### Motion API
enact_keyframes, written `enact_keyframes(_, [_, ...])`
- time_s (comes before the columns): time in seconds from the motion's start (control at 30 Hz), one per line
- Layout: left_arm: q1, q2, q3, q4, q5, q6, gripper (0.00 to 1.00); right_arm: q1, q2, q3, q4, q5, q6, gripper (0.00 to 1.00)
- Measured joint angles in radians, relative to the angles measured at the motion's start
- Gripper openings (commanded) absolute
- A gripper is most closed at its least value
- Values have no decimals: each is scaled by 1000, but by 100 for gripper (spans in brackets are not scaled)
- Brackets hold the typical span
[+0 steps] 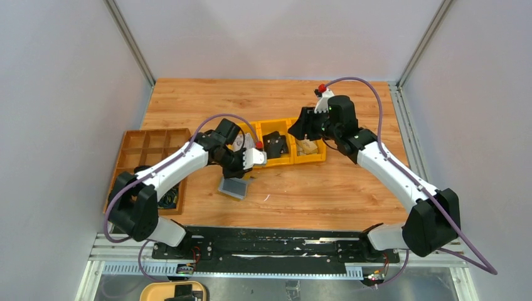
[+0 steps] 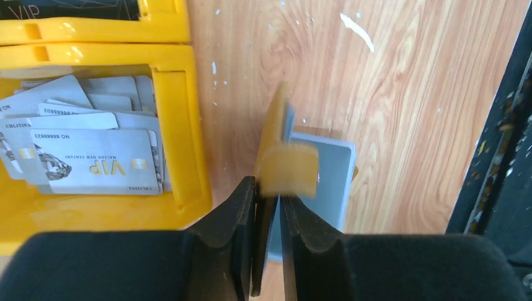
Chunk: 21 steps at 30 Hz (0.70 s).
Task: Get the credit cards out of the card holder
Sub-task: Place the card holder at the center of the board.
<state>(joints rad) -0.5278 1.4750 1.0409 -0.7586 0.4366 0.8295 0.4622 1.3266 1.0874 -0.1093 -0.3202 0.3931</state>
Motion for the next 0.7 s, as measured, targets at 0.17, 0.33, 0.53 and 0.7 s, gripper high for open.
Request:
enact_keyframes(0.17, [1,-89,-91,-21,-22,151,28,0,11,4,-21,9,-3,57])
enact_keyframes(0.33, [1,-182,-221,-79,-42,274,40,-1,13,32,-42,18,-8,60])
enact_keyframes(0.53, [0,-209,-269,-143,-64,317,62,-8,13,37,-52,51,-12,70])
enact_keyframes(0.7, [0,-240,-276,-175,-58,323,69,-16,-7,35,-83,113,-16,72])
